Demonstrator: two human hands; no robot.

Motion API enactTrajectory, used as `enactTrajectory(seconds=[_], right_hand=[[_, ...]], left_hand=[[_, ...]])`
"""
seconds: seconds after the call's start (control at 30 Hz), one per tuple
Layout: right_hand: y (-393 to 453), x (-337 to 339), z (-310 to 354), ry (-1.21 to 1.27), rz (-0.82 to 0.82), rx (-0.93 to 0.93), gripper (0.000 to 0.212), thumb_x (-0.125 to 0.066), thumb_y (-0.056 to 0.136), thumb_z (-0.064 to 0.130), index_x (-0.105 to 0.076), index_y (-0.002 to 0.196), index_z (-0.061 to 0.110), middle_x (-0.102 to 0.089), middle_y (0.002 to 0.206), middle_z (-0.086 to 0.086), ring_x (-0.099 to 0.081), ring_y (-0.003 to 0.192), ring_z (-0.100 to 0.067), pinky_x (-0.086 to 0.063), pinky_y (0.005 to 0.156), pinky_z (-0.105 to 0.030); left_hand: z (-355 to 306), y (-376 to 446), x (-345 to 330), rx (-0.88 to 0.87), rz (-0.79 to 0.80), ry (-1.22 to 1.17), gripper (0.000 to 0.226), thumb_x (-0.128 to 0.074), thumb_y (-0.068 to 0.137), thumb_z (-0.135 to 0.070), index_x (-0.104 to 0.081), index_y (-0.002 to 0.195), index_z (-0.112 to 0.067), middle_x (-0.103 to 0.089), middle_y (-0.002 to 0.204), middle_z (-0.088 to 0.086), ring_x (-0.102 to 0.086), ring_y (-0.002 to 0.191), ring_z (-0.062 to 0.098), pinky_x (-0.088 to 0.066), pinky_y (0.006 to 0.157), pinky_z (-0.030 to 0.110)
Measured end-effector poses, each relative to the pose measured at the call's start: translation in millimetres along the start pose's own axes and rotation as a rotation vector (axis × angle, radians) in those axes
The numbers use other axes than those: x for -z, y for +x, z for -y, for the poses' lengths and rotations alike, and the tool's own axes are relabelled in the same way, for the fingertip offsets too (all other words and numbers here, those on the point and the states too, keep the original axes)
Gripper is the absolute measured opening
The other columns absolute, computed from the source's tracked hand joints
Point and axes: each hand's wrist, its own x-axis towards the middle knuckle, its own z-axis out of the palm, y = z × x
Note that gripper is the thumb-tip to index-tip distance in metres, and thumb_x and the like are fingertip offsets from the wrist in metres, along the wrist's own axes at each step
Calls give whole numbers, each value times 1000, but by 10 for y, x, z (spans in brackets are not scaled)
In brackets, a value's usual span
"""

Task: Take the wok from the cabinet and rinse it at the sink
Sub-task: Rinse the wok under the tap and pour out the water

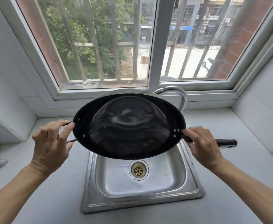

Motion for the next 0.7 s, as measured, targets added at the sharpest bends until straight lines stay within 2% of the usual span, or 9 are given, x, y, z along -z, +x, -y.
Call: enactTrajectory(seconds=[0.13,0.3,0.43,0.6,0.7], right_hand=[[14,60,30,-3,-2,-9,47,-59,85,2,-44,127,15,-63,97,-13,-56,81,-31,-44,63,-44],[86,155,87,-13,-53,20,41,-55,88,2,-42,125,14,-64,92,-14,-56,78,-31,-41,62,-44],[164,230,122,-20,-62,12,53,-62,82,-2,-42,128,16,-64,95,-12,-56,81,-30,-41,64,-44],[169,296,112,15,92,-29,72,-69,76,-9,-42,138,17,-63,104,-7,-58,88,-29,-44,72,-42],[228,389,138,10,171,-12,74,-74,75,-6,-42,138,16,-63,103,-7,-58,85,-27,-44,71,-40]], left_hand=[[42,52,89,-16,9,-11,65,-70,72,-17,-46,132,-10,-57,122,18,-51,109,38,-31,82,48],[84,121,201,-24,-67,-4,59,-70,77,-11,-46,131,-8,-53,124,18,-48,109,39,-29,84,47],[143,168,266,-18,-67,-17,59,-70,77,-13,-46,131,-7,-52,126,19,-48,110,39,-29,84,48],[159,201,346,23,158,-169,95,-91,45,-2,-46,129,-9,-55,127,22,-50,113,43,-32,86,48],[164,188,427,28,338,-278,103,-95,34,-3,-47,125,-13,-53,130,19,-50,116,40,-30,90,45]])
